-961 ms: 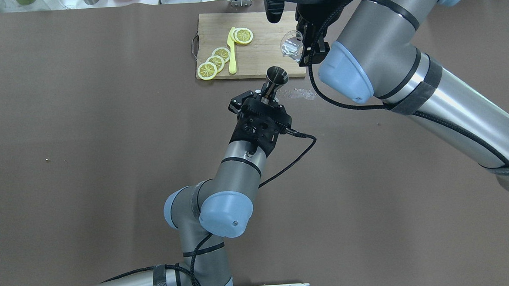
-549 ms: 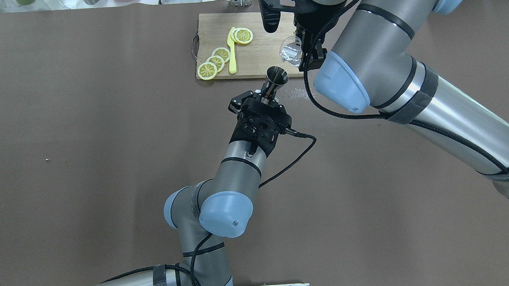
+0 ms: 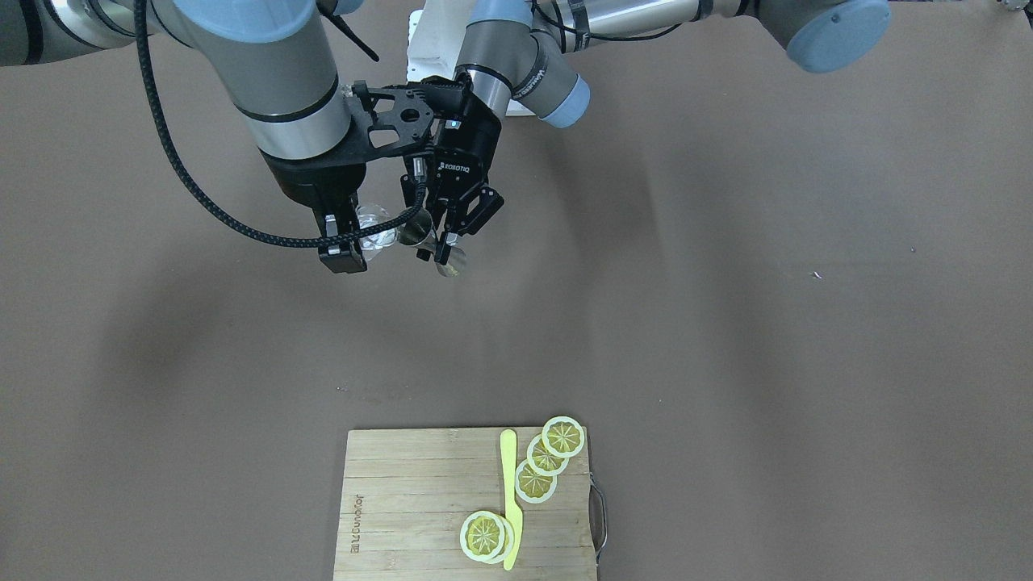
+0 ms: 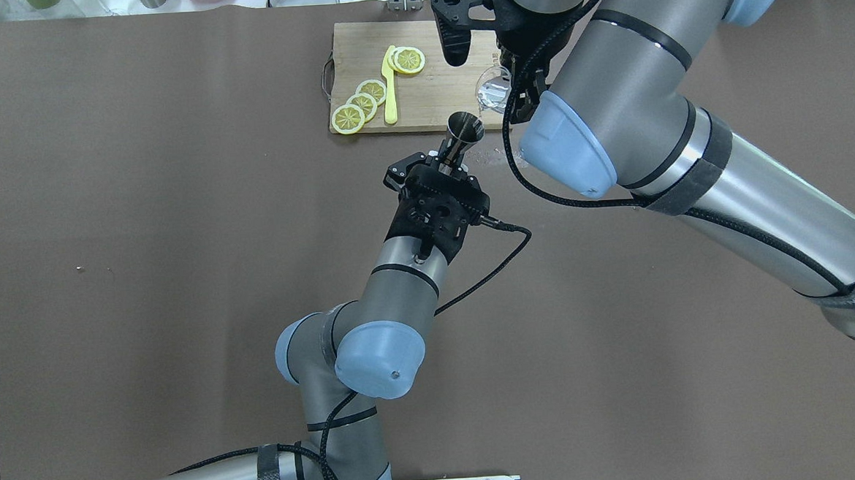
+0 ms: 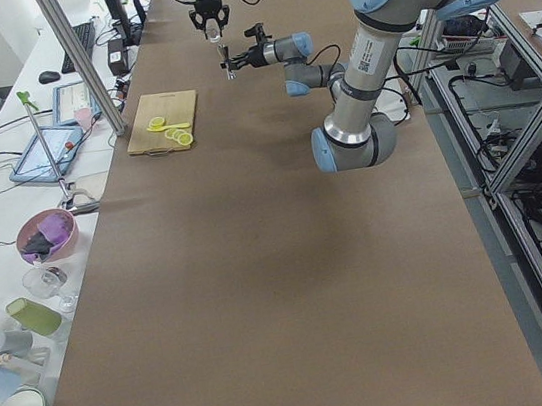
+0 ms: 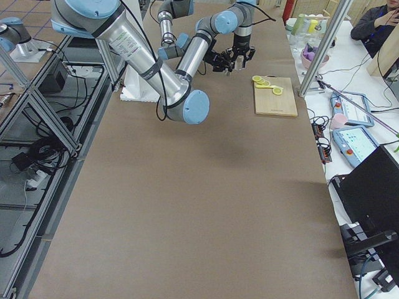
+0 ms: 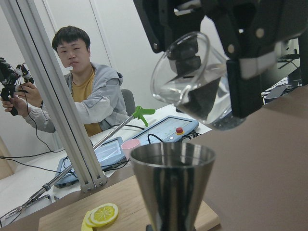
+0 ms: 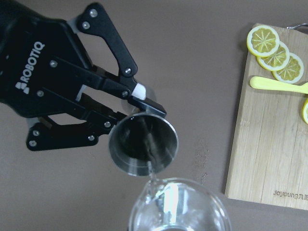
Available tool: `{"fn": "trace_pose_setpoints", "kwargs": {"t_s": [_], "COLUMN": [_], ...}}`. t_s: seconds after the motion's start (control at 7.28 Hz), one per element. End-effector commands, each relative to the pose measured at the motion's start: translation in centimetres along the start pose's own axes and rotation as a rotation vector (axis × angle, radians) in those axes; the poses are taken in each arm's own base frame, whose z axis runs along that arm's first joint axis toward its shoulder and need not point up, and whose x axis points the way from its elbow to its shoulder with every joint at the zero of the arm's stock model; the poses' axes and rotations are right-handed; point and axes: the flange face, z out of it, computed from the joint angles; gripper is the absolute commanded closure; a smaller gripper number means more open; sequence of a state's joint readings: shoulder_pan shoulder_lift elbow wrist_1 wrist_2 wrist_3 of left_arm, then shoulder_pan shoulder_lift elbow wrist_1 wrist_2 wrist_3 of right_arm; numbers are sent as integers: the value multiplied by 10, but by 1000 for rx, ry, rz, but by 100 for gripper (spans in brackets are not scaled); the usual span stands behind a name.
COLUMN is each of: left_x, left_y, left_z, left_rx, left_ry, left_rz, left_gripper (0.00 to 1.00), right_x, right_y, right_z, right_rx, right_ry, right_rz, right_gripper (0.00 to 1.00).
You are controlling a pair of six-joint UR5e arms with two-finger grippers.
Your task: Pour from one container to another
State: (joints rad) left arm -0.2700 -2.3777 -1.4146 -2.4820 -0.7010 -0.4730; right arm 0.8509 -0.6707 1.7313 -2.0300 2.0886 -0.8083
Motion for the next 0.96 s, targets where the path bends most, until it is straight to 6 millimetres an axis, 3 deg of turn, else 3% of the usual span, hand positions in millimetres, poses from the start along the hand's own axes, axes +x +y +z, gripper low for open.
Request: {"fn": "trace_pose_setpoints", "kwargs": {"t_s": [0.0, 0.82], "left_x": [0, 0], "left_y": [0, -1], "left_z": [0, 0], "left_rx": [0, 1], "left_ry": [0, 0], "left_rz": [1, 0], "left_gripper": [100, 100], "right_x": [-5, -7], "right_y": [-10, -13], "right_z": [0, 3], "right_rx": [-25, -65], "right_ry": [-5, -10], "right_rz": [-10, -82], "right_gripper": [100, 100]}}
